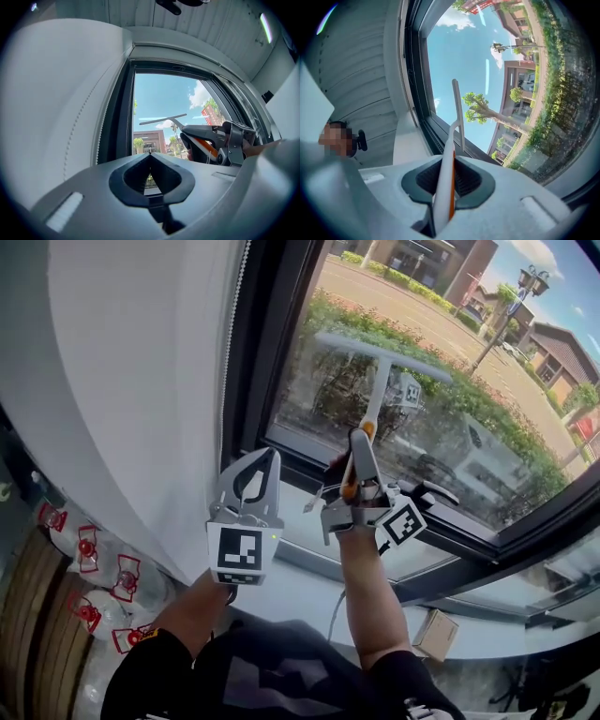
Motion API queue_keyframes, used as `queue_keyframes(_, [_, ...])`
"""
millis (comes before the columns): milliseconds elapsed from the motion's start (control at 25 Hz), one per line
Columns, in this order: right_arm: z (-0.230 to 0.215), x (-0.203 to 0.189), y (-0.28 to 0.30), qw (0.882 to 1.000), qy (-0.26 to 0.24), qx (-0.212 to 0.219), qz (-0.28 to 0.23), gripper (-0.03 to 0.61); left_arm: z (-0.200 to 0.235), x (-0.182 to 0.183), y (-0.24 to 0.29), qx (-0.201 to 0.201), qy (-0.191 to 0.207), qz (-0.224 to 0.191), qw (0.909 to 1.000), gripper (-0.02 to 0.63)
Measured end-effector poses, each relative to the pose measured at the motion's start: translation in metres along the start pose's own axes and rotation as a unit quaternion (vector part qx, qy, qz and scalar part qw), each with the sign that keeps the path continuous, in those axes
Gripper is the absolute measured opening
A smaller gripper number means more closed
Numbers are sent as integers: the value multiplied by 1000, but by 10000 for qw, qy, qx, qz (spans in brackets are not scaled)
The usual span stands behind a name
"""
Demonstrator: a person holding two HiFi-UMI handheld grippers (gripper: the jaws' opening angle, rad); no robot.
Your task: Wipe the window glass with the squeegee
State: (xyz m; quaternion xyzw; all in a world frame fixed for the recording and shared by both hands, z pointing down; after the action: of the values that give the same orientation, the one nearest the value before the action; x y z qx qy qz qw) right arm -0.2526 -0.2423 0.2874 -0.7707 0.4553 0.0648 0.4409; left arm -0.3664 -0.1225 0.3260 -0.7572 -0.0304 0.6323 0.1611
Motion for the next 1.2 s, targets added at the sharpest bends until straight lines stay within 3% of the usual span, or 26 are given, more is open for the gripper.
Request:
queue_keyframes(320, [-32,-46,-41,9980,202,-590,79,49,-6,-49,-8,-105,-159,644,9977,18])
queue_keyframes(520, [-58,-83,-82,9922,489,-1128,193,49,-18,-87,-19,-217,-511,1083,9926,18])
queue_keyframes(760, [-78,-103,-109,9867,559,-1485,339,50,-26,-120,-28,-356,-368,1527,9870,18])
queue_keyframes(1200, [-61,-88,-112,9875,430,-1421,527,48,-39,-115,-15,-469,-645,1379,9872,18])
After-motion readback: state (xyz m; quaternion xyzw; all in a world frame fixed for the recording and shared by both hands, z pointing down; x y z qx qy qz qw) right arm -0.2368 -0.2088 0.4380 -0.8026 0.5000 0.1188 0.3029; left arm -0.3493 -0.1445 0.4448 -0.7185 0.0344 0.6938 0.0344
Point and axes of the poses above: the fingertips, and each gripper's own axes: y forward along the fingers, z to its left, x out of its top, the point moved 4 cm from there along -y, backward along the fingers, and after that the axes turned 5 degrees about y, right-handed, at the moved point
